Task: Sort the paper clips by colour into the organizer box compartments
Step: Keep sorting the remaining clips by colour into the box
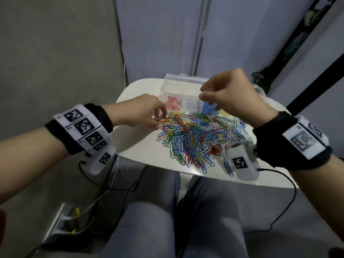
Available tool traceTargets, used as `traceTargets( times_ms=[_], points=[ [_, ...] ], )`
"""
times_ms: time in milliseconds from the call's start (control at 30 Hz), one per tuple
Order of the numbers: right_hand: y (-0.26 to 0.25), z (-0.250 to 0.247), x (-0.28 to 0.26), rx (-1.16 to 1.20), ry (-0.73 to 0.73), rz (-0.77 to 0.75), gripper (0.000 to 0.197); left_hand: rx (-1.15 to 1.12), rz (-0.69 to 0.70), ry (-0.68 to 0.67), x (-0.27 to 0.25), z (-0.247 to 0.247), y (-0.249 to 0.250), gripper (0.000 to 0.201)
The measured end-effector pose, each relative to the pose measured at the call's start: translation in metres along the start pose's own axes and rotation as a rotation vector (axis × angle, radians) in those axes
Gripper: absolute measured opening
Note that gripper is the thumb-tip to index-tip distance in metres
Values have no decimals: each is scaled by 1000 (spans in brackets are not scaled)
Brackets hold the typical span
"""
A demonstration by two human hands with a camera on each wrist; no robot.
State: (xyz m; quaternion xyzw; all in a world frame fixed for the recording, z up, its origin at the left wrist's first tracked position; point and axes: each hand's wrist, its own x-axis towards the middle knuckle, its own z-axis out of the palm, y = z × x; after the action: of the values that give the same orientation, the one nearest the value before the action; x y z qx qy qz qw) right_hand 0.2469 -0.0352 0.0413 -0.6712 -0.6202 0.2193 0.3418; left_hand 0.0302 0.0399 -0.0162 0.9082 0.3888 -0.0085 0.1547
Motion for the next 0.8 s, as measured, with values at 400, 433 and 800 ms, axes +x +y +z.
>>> traceTargets(
  times_ms=[400,433,800],
  points=[
    [18,28,-27,194,-32,187,10,-53,53,57,-1,4,12,5],
    [20,29,-28,208,-30,200,12,-73,46,73,-1,2,14,5],
    [16,43,-28,352,-42,275,13,-417,11,124,3,-5,31,4]
  ],
)
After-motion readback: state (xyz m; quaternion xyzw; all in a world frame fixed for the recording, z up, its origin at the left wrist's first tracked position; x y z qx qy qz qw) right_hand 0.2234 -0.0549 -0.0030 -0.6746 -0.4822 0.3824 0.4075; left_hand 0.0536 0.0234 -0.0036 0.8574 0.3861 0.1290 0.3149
